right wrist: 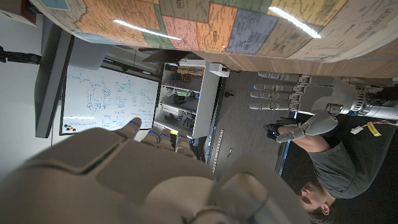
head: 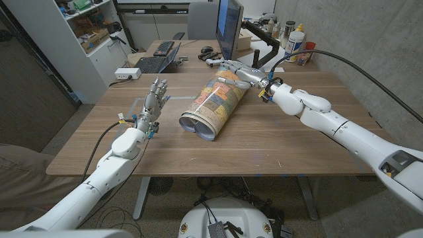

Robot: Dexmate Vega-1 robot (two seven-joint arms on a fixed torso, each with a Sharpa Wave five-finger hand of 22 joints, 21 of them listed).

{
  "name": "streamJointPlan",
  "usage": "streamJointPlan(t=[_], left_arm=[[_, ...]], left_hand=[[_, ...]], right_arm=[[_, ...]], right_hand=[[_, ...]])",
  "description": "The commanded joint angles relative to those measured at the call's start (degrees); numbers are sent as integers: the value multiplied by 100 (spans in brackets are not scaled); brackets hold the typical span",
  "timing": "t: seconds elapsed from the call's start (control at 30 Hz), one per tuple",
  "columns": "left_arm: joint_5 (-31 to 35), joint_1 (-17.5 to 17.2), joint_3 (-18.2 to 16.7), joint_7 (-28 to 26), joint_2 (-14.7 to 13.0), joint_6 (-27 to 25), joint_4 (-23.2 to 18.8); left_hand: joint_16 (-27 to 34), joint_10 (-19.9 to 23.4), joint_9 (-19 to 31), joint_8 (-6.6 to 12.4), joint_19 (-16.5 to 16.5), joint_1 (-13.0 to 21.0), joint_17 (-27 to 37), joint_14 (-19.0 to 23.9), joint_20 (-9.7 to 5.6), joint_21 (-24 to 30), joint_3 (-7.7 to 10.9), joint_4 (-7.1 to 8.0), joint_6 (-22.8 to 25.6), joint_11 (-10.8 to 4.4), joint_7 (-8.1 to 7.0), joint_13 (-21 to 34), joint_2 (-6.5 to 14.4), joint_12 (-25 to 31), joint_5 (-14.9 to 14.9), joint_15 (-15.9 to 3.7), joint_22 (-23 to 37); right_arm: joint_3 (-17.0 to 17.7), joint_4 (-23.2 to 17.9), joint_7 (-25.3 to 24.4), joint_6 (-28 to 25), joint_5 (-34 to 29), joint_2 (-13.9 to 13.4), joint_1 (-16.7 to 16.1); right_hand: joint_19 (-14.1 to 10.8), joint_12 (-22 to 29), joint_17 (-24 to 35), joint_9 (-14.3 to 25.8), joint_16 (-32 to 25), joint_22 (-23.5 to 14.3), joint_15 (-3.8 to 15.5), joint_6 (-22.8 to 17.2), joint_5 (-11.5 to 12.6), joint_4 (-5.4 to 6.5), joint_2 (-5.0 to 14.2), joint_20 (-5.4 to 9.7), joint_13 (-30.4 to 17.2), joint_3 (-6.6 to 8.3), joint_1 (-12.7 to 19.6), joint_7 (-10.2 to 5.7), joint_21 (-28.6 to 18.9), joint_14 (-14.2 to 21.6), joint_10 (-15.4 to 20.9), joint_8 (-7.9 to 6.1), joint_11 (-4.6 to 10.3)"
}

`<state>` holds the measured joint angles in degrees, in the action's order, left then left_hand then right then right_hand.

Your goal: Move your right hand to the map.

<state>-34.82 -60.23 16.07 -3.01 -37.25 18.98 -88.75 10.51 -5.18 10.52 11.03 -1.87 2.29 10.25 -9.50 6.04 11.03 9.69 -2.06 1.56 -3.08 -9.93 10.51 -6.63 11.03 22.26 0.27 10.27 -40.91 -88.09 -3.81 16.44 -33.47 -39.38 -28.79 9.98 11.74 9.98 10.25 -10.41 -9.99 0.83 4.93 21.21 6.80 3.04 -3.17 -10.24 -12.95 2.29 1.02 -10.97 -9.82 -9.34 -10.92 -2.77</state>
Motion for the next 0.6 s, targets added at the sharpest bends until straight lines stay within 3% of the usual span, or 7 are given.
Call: streamJointPlan(t=[0.03,0.6], left_arm=[[23,-80,-15,6,-66,-39,-84],[47,-237,-80,-74,-168,-97,-290]], left_hand=[[26,7,17,26,-43,-75,25,-43,22,25,-16,14,4,-11,-35,17,-8,26,22,-18,10],[29,-5,16,20,-39,-94,25,-50,20,29,-54,32,-1,-10,-35,17,-10,25,27,-7,10]], right_arm=[[-140,231,1,120,-70,104,168],[-290,676,-76,169,-59,266,362]], right_hand=[[303,0,21,28,17,-33,10,46,33,32,27,20,-33,-25,-67,12,-4,-805,-83,20,16],[318,-24,21,29,27,-32,-6,84,50,28,40,19,-34,-25,-52,21,-5,-861,-174,26,9]])
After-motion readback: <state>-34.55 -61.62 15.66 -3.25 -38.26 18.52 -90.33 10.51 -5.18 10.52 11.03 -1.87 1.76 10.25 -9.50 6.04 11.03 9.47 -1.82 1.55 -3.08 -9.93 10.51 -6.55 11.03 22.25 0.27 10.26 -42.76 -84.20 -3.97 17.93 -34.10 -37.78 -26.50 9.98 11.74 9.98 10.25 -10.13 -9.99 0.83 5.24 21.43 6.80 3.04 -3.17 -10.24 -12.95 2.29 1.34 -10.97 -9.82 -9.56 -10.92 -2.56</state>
